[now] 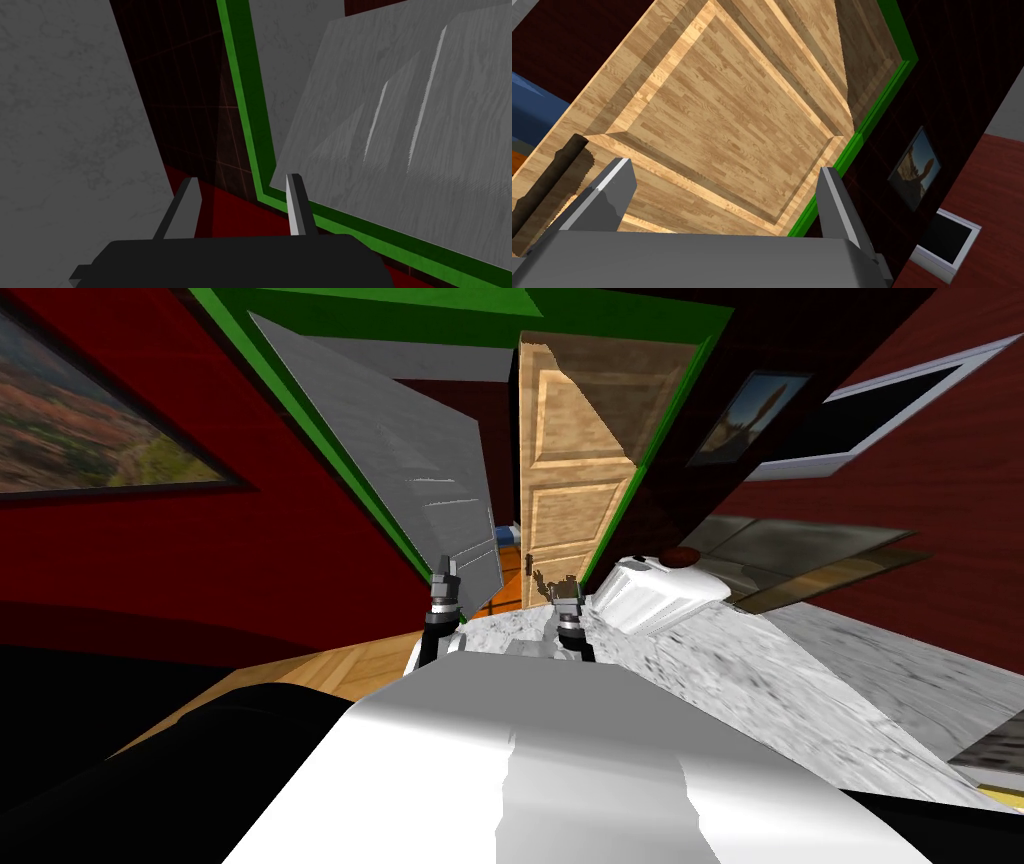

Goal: Push the door open

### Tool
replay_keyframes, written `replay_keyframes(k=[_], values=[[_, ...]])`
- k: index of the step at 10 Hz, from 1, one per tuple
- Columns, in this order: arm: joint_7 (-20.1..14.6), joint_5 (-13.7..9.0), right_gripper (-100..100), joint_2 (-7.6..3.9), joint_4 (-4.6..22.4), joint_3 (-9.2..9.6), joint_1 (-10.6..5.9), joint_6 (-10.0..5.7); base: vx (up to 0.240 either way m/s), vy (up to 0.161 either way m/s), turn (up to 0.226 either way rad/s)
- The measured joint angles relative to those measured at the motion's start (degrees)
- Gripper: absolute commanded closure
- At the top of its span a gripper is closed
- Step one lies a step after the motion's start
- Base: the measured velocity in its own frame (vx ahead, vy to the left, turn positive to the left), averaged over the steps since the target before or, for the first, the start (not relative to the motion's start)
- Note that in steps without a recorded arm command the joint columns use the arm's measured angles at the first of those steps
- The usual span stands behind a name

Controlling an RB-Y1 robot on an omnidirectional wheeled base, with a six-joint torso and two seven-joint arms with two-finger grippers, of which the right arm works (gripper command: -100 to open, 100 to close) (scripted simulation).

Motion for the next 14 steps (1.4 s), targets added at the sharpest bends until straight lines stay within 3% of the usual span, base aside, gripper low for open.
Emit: replay_keyframes(k=[3, 5, 14], values=[[-3.0, -2.2, -100, -0.23, 4.0, 2.36, -1.09, -0.91, 0.137, -0.02, 0.032], [-4.8, -3.7, -100, -0.19, 5.9, 3.84, -1.74, -0.71, 0.109, -0.004, 0.022], [-13.5, -9.5, -100, -1.49, 16.6, 10.27, -3.89, -3.97, 0.116, -0.011, 0.026]])
